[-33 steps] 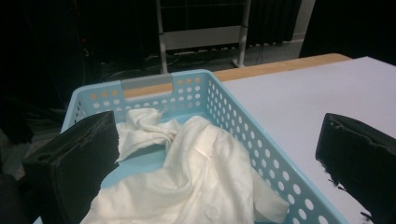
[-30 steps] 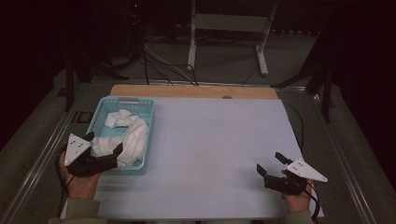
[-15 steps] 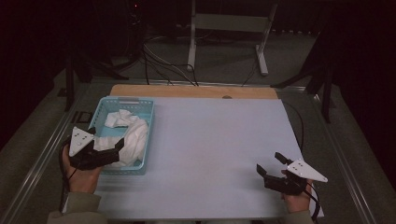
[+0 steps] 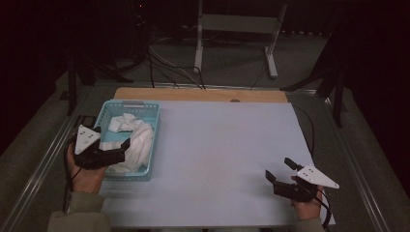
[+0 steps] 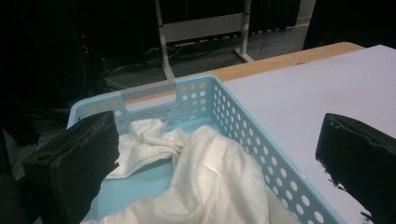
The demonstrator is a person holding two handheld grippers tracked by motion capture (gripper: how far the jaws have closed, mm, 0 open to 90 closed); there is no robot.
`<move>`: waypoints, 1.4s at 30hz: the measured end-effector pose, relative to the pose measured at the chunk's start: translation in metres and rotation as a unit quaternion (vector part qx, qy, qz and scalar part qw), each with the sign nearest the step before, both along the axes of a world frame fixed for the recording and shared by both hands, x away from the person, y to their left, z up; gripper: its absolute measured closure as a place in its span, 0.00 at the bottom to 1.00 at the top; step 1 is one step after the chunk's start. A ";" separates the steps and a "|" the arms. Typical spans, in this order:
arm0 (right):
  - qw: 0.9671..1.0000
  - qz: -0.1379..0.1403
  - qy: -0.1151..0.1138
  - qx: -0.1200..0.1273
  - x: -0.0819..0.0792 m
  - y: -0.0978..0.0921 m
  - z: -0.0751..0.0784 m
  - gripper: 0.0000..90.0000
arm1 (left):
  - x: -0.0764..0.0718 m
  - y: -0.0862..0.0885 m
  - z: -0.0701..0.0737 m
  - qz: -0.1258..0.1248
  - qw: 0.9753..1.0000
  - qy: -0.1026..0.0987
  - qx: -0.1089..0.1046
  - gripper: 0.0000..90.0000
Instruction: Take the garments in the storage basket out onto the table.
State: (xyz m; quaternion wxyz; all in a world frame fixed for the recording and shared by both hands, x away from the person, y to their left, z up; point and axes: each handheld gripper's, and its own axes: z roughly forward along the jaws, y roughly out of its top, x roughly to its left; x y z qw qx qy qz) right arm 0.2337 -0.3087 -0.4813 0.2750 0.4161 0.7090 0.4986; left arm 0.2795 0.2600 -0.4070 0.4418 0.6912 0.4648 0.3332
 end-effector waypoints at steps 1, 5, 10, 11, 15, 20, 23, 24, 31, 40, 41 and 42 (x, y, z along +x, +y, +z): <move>1.000 0.000 0.000 0.000 0.000 0.000 0.000 0.15 | 0.001 0.000 0.000 0.001 1.000 0.000 0.002 0.01; 1.000 0.001 -0.002 0.000 0.000 0.000 0.000 0.15 | 0.005 -0.001 0.002 0.000 1.000 -0.001 0.001 0.01; 1.000 0.003 -0.006 0.001 -0.001 0.000 0.001 0.15 | 0.011 -0.002 0.006 -0.003 1.000 -0.003 -0.001 0.01; 1.000 0.004 -0.007 0.001 -0.001 0.000 0.001 0.15 | 0.013 -0.003 0.008 -0.004 1.000 -0.002 0.000 0.01; 1.000 0.008 -0.008 0.002 -0.001 0.000 0.001 0.14 | 0.016 -0.004 0.009 -0.007 1.000 -0.002 -0.001 0.01; 1.000 0.007 -0.009 0.002 -0.002 0.000 0.001 0.14 | 0.022 -0.005 0.012 -0.011 1.000 0.002 0.001 0.01; 1.000 0.007 -0.009 0.001 -0.002 0.001 0.001 0.15 | 0.026 -0.004 0.013 -0.018 1.000 0.007 -0.004 0.01; 1.000 0.007 -0.010 0.001 -0.002 0.001 0.001 0.15 | 0.028 -0.004 0.013 -0.020 1.000 0.010 -0.005 0.01; 1.000 0.007 -0.010 0.001 -0.002 0.001 0.001 0.15 | 0.037 -0.003 0.014 -0.026 0.999 0.022 0.000 0.01; 1.000 0.009 -0.010 0.002 -0.002 0.000 0.002 0.15 | 0.049 -0.001 0.011 -0.042 0.998 0.032 0.018 0.01; 1.000 0.009 -0.010 0.002 -0.002 0.000 0.002 0.15 | 0.050 -0.001 0.011 -0.044 0.998 0.029 0.020 0.01; 1.000 0.010 -0.010 0.002 -0.002 0.000 0.002 0.15 | 0.051 0.000 0.010 -0.045 0.998 0.028 0.020 0.01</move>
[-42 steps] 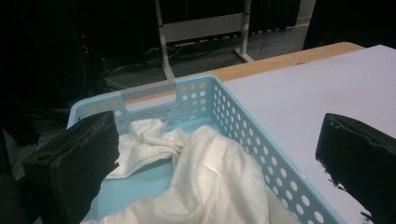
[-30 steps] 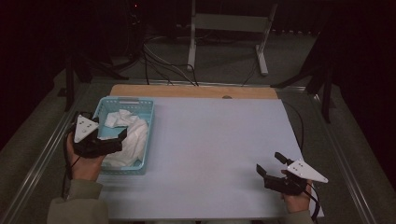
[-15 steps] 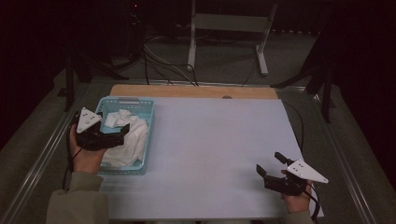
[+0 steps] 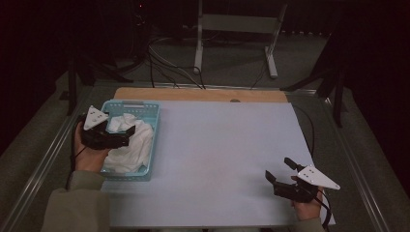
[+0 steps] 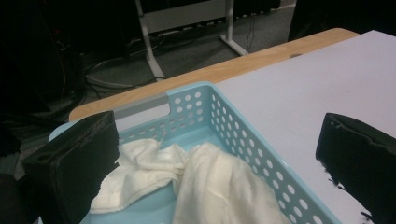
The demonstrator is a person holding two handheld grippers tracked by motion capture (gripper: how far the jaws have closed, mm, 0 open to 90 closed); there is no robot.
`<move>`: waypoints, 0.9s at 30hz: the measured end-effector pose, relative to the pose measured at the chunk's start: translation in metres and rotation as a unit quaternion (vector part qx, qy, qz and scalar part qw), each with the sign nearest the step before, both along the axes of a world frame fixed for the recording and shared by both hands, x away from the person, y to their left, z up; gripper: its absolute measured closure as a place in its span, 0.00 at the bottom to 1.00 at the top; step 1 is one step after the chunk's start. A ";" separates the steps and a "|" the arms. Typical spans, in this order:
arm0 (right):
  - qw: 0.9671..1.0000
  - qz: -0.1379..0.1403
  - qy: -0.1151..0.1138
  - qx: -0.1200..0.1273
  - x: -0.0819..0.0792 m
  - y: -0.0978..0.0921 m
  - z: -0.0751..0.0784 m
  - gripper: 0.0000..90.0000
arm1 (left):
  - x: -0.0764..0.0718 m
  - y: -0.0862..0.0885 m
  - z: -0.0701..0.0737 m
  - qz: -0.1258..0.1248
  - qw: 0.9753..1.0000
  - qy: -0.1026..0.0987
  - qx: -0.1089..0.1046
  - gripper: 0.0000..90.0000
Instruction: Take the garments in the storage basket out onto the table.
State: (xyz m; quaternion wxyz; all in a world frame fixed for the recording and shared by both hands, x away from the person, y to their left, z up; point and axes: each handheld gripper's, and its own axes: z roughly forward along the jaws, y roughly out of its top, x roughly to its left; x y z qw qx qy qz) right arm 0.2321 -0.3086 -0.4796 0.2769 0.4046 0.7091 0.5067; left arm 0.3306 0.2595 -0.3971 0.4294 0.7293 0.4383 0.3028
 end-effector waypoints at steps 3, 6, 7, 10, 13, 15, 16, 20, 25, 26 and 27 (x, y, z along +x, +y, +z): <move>1.000 0.000 0.000 0.000 0.000 0.000 0.000 0.15 | 0.003 0.001 -0.002 -0.003 1.000 -0.001 0.000 0.01; 1.000 0.001 0.000 0.000 0.000 0.000 0.000 0.15 | 0.008 0.003 -0.004 -0.004 1.000 0.002 0.000 0.01; 1.000 0.001 0.000 0.000 0.000 0.000 0.000 0.15 | 0.009 0.004 -0.005 -0.005 1.000 0.003 -0.001 0.01; 1.000 0.001 0.001 0.000 0.000 0.000 0.000 0.15 | 0.013 0.005 -0.009 -0.003 1.000 0.007 0.005 0.01; 1.000 0.001 0.000 0.001 0.000 0.000 0.000 0.15 | 0.017 0.005 -0.012 -0.003 1.000 0.013 0.014 0.01; 1.000 0.001 0.000 0.000 0.000 0.000 0.000 0.15 | 0.019 0.005 -0.014 -0.002 1.000 0.017 0.017 0.01; 1.000 0.002 0.000 0.000 0.000 0.000 0.000 0.15 | 0.021 0.004 -0.015 -0.002 1.000 0.020 0.017 0.01; 1.000 0.002 0.000 0.001 0.000 0.000 0.000 0.15 | 0.026 0.002 -0.020 -0.004 0.999 0.031 0.022 0.01; 1.000 0.003 0.000 0.001 0.000 0.000 0.000 0.15 | 0.033 -0.001 -0.027 -0.011 0.999 0.043 0.020 0.01; 1.000 0.003 0.001 0.001 0.000 0.000 0.000 0.15 | 0.034 -0.001 -0.028 -0.011 0.999 0.045 0.021 0.01; 1.000 0.003 0.001 0.000 0.000 0.000 0.000 0.15 | 0.037 -0.002 -0.030 -0.014 0.998 0.050 0.021 0.01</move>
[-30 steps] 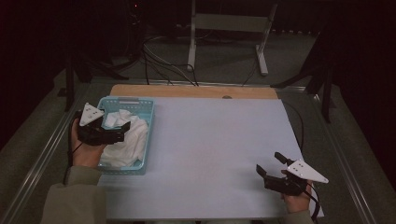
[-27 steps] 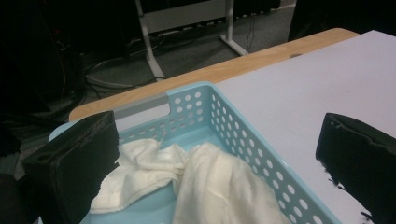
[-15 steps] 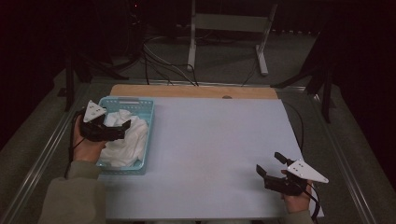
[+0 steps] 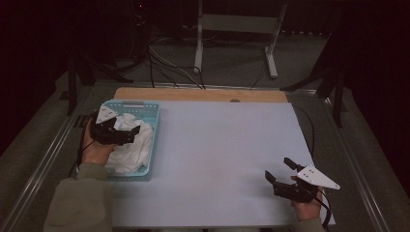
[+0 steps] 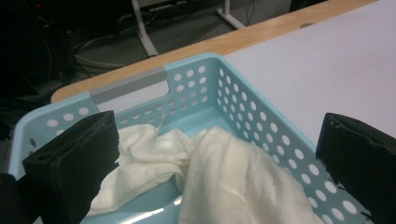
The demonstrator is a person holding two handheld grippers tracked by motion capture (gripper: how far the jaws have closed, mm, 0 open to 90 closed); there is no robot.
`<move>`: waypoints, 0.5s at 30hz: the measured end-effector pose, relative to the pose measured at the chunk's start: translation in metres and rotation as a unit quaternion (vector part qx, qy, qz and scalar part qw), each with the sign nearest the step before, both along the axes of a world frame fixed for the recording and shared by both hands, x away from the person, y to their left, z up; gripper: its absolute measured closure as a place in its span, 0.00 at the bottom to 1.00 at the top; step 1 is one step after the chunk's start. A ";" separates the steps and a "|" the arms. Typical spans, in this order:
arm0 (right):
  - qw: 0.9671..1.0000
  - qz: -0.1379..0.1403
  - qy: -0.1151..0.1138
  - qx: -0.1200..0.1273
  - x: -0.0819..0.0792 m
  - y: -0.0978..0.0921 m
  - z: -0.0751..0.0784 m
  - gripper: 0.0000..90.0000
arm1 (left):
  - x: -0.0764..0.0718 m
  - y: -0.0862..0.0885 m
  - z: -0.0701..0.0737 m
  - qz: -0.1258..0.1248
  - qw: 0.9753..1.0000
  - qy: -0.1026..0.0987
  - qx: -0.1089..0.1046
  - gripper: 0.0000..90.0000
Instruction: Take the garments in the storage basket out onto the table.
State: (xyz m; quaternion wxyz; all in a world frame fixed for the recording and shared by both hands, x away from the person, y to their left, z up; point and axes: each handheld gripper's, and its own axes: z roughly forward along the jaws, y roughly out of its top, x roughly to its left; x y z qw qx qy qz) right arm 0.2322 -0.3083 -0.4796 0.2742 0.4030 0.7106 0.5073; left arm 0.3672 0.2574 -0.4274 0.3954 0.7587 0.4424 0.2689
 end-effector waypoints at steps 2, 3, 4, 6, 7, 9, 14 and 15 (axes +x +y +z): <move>1.000 0.000 0.000 0.000 0.000 0.000 0.000 0.15 | 0.001 -0.001 -0.001 0.000 1.000 0.004 0.001 0.01; 1.000 0.000 0.000 -0.001 0.000 0.000 0.000 0.15 | 0.002 -0.002 -0.002 -0.001 1.000 0.007 0.003 0.01; 1.000 0.000 0.000 -0.001 0.000 0.000 0.000 0.15 | 0.003 -0.002 -0.004 -0.004 1.000 0.010 0.005 0.01; 1.000 0.000 0.001 -0.002 0.000 0.000 0.000 0.15 | 0.004 -0.004 -0.006 -0.006 1.000 0.013 0.013 0.01; 1.000 0.000 0.001 -0.003 0.000 0.000 0.000 0.15 | 0.005 -0.005 -0.007 -0.006 1.000 0.014 0.015 0.01; 1.000 0.000 0.001 -0.002 0.000 0.000 0.000 0.15 | 0.006 -0.006 -0.008 -0.007 1.000 0.017 0.017 0.01; 1.000 0.000 0.001 -0.002 0.000 0.000 0.000 0.15 | 0.011 -0.009 -0.015 -0.005 0.999 0.034 0.025 0.01; 1.000 -0.001 0.002 -0.003 0.000 0.000 0.000 0.15 | 0.012 -0.009 -0.016 -0.005 0.999 0.037 0.026 0.01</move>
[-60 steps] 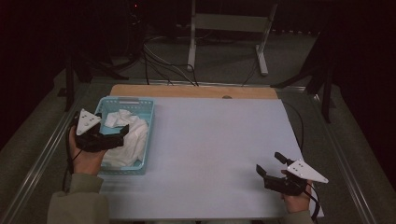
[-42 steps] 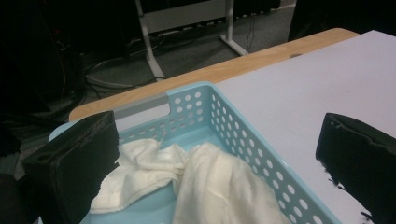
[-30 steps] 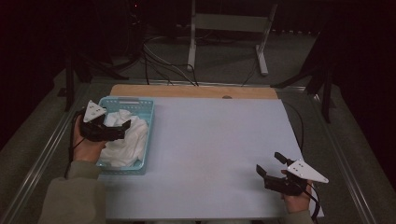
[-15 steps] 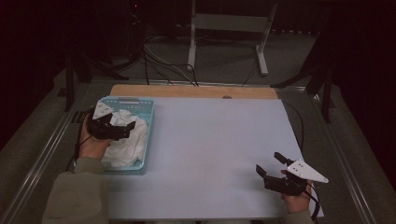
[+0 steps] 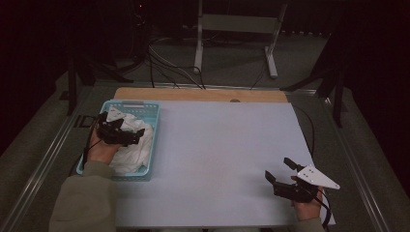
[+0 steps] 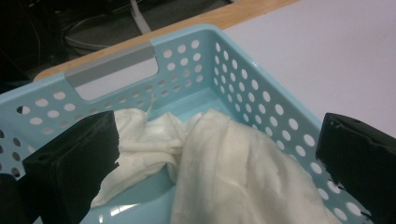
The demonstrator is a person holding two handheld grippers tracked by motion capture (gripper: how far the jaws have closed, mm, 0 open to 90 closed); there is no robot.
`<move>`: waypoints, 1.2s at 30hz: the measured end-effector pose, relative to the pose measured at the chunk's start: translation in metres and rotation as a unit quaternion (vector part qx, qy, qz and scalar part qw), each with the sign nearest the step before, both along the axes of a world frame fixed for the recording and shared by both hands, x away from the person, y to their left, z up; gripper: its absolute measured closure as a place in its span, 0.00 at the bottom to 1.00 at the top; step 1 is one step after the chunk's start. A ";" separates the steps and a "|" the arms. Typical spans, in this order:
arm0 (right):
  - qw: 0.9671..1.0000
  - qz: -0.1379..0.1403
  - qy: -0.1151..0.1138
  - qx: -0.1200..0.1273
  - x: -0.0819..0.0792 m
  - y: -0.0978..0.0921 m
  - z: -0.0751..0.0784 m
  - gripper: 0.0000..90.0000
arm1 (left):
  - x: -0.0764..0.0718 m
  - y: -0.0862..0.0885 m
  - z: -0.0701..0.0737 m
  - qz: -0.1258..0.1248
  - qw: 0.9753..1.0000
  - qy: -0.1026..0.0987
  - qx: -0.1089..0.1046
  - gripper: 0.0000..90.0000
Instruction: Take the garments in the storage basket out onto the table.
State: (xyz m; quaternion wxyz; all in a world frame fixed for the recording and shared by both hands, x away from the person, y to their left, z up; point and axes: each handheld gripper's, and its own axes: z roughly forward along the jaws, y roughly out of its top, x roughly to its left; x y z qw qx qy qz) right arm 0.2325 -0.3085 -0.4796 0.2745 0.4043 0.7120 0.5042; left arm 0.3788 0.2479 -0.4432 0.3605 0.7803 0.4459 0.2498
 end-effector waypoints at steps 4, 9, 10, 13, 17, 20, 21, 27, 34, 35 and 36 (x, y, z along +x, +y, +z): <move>1.000 -0.001 0.000 0.001 0.000 0.000 0.000 0.15 | 0.003 -0.002 -0.004 -0.002 1.000 0.013 0.003 0.01; 1.000 -0.001 0.001 0.001 0.000 0.000 0.000 0.15 | 0.007 -0.004 -0.011 -0.006 0.999 0.036 0.002 0.01; 1.000 0.000 0.001 0.001 0.000 0.000 0.000 0.15 | 0.008 -0.005 -0.013 -0.008 0.999 0.041 0.005 0.01; 1.000 0.000 0.003 -0.001 0.001 0.000 0.000 0.15 | 0.010 -0.006 -0.018 -0.014 0.998 0.061 0.004 0.01; 1.000 0.000 0.003 0.000 0.000 -0.001 0.000 0.15 | 0.013 -0.008 -0.025 -0.020 0.996 0.085 0.008 0.01; 1.000 0.000 0.004 0.000 0.001 -0.001 0.000 0.15 | 0.016 -0.008 -0.030 -0.022 0.994 0.102 0.017 0.01; 1.000 0.000 0.004 0.000 0.001 -0.001 0.000 0.15 | 0.016 -0.008 -0.031 -0.022 0.994 0.106 0.018 0.01; 1.000 0.000 0.005 0.001 0.001 -0.001 0.000 0.15 | 0.019 -0.009 -0.037 -0.024 0.991 0.130 0.025 0.01; 1.000 0.001 0.005 -0.001 0.001 0.000 0.000 0.15 | 0.021 -0.013 -0.044 -0.028 0.980 0.191 0.041 0.01; 1.000 0.001 0.005 -0.001 0.001 0.000 0.000 0.15 | 0.021 -0.014 -0.044 -0.027 0.980 0.192 0.044 0.01; 1.000 0.001 0.005 -0.001 0.001 0.000 0.000 0.15 | 0.021 -0.014 -0.045 -0.027 0.979 0.196 0.046 0.01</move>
